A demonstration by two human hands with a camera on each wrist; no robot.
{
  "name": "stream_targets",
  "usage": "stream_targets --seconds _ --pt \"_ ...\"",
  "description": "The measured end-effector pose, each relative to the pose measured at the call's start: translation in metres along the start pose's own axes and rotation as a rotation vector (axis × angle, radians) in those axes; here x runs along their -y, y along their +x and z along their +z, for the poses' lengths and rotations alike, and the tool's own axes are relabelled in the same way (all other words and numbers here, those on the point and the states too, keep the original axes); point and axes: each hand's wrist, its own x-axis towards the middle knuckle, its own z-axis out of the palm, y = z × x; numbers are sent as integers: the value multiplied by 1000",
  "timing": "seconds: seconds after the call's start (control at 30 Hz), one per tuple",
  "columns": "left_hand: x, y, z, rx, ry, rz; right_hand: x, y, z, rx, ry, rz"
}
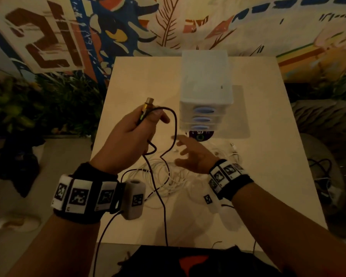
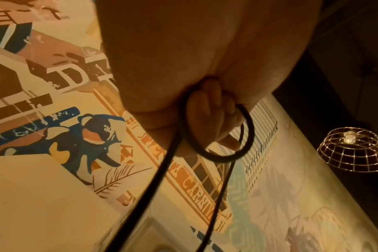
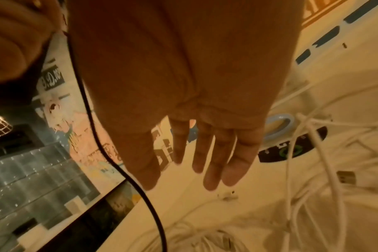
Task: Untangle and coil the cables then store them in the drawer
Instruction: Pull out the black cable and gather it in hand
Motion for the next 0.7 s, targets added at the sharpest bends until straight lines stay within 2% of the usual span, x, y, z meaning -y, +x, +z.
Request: stream_targets --seconds 0.07,0.23,0.4,0.47,0.53,0.7 --pt "-8 -3 -6 13 -14 30 0 11 12 72 -166 8" --pt "-19 -16 -13 -24 -53 39 14 19 16 133 -134 -71" --pt "-24 -20 -16 -85 -68 28 18 19 18 337 -233 -86" --pt "-24 -20 -18 -80 -43 44 16 18 16 288 -255 -97" --pt "-24 -20 -19 -34 -17 66 12 14 10 151 -194 -108" --pt "-10 -13 -15 -25 66 66 23 -11 -20 -14 362 -46"
